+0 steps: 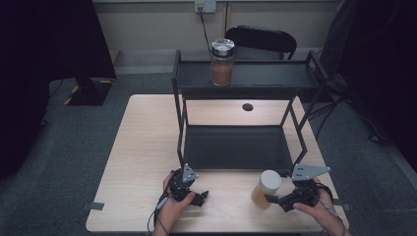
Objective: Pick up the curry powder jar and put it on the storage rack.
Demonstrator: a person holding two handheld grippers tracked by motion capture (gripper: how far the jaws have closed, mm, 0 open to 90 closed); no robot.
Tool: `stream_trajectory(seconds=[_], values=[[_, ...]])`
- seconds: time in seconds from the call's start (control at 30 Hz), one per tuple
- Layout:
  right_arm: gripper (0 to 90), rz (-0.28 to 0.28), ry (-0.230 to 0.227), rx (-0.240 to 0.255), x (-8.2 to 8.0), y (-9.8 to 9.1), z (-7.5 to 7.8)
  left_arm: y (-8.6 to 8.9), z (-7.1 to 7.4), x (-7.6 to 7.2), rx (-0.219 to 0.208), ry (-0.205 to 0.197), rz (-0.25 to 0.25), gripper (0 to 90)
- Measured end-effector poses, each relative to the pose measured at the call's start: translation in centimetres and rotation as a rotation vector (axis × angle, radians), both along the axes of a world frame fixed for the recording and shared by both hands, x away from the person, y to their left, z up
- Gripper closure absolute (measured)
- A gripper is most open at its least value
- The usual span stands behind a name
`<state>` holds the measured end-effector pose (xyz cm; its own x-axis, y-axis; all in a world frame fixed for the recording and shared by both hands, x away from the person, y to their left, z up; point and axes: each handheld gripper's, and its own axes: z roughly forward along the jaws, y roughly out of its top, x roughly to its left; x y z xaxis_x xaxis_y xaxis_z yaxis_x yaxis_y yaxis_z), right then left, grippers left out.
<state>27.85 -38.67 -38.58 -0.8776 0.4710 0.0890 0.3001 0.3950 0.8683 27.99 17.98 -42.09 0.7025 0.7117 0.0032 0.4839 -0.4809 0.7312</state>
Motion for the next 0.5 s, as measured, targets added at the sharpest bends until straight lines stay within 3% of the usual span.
stream_trajectory(seconds=[0.27,0.5], values=[[20.1,0.009,-0.022,0.057,0.1,0.37,-0.48,0.0,0.0,0.0,0.0,0.0,0.0,0.0],[26.5,0.018,-0.021,0.067,0.33,0.55,-0.9,0.0,0.0,0.0,0.0,0.0,0.0,0.0]])
